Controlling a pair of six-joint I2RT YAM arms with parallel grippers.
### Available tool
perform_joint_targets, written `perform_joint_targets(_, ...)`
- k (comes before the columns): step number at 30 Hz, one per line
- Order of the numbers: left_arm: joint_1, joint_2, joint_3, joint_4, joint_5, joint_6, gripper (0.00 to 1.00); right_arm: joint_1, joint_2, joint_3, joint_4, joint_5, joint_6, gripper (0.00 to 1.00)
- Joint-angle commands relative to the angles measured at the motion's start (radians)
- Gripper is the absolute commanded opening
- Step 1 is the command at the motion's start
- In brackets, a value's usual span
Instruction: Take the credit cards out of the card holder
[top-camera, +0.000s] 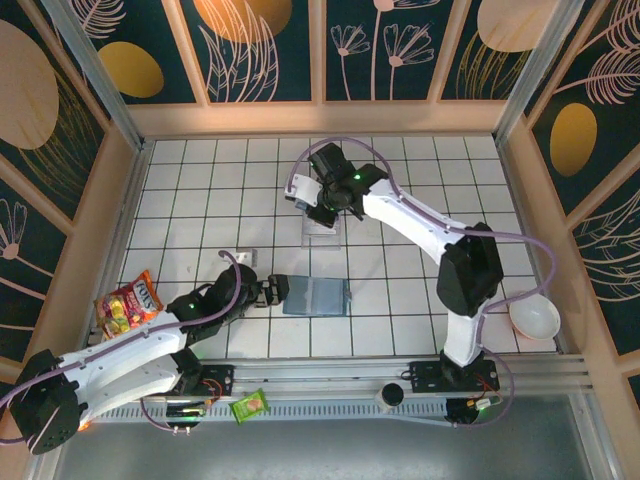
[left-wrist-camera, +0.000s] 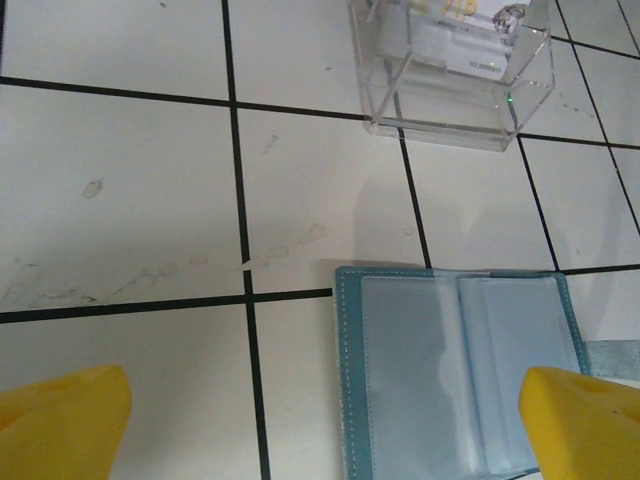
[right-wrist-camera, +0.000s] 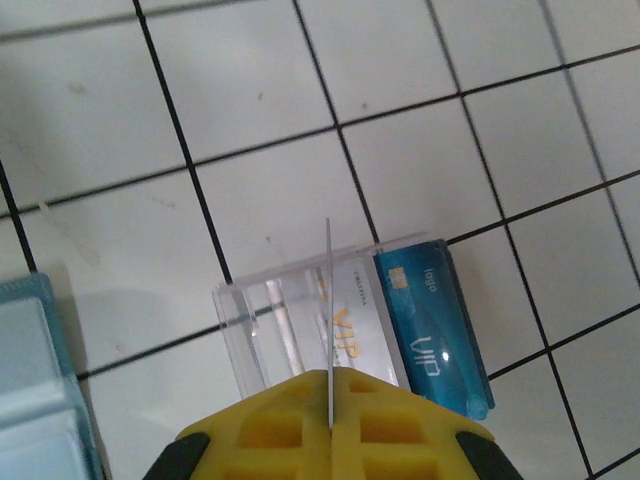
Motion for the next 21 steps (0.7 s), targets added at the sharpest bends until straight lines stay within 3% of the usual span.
perform_joint_targets(1, 0.009, -0.006, 0.053, -0.056, -0.035, 0.011, 0.99, -0.020, 0.034, 0.048, -0.079, 0.018, -0.117, 0.00)
perform_joint_targets(6, 0.092, 0.013, 0.035, -0.009, 0.071, 0.011, 0.99, -0.047, 0.087, 0.100, -0.080, -0.011, -0.181, 0.00)
perform_joint_targets(10, 0.160, 0.032, 0.013, 0.051, 0.151, 0.009, 0.99, -0.062, 0.132, 0.119, -0.062, 0.037, -0.225, 0.00)
perform_joint_targets(21, 0.191, 0.149, 0.065, 0.051, 0.183, 0.040, 0.99, -0.098, 0.181, 0.139, 0.027, 0.037, -0.265, 0.00)
